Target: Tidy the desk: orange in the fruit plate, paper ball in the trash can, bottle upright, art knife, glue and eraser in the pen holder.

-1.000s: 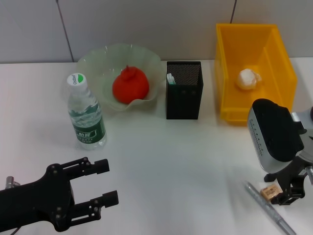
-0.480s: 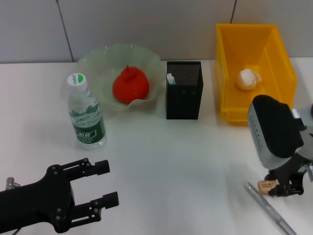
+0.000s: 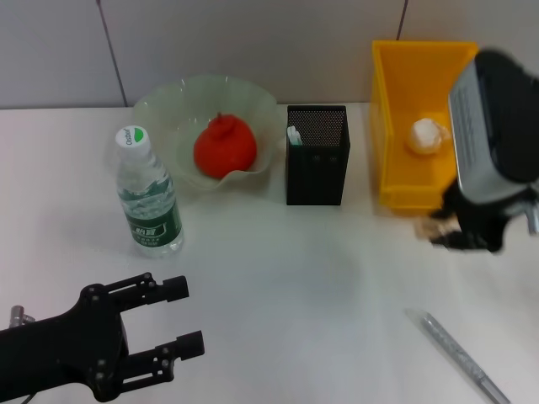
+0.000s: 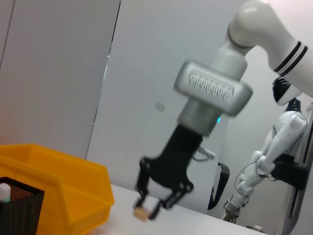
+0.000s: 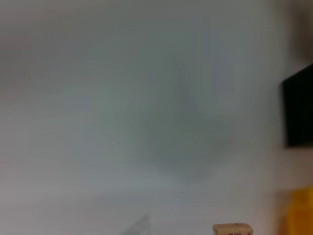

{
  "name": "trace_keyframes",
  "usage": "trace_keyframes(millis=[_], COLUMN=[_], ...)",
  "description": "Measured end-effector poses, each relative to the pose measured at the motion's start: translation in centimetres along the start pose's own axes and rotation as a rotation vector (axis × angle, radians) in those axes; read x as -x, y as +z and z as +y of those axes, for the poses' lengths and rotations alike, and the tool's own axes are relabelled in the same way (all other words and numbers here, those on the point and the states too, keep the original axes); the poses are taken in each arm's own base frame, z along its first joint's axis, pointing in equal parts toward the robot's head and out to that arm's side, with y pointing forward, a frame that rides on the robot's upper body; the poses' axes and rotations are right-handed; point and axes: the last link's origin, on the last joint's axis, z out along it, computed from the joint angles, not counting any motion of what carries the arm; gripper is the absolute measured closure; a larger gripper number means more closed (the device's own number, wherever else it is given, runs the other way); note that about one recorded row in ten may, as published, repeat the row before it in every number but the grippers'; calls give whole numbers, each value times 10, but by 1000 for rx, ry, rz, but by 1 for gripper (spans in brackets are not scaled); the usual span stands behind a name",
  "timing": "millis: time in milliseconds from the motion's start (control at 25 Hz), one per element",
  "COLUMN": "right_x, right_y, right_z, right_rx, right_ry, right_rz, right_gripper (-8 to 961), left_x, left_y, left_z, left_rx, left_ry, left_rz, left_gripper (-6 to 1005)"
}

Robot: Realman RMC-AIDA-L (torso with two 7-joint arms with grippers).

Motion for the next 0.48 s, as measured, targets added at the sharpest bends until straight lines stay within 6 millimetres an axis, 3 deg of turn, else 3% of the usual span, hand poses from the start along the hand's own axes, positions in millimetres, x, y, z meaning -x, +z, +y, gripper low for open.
trace_keyframes(millis=[160, 480], right_x=[12, 22], right_y=[-7, 4], right_z=[-11, -41], right_rx=[-109, -293], right_ry=[46, 227], right_rz=[-121, -352], right_gripper=[663, 644], left_x=[0, -1], left_y=[0, 0], left_z=[0, -2], left_rx=[1, 5], left_ry=[3, 32], left_rz=[0, -5], left_gripper=[300, 301])
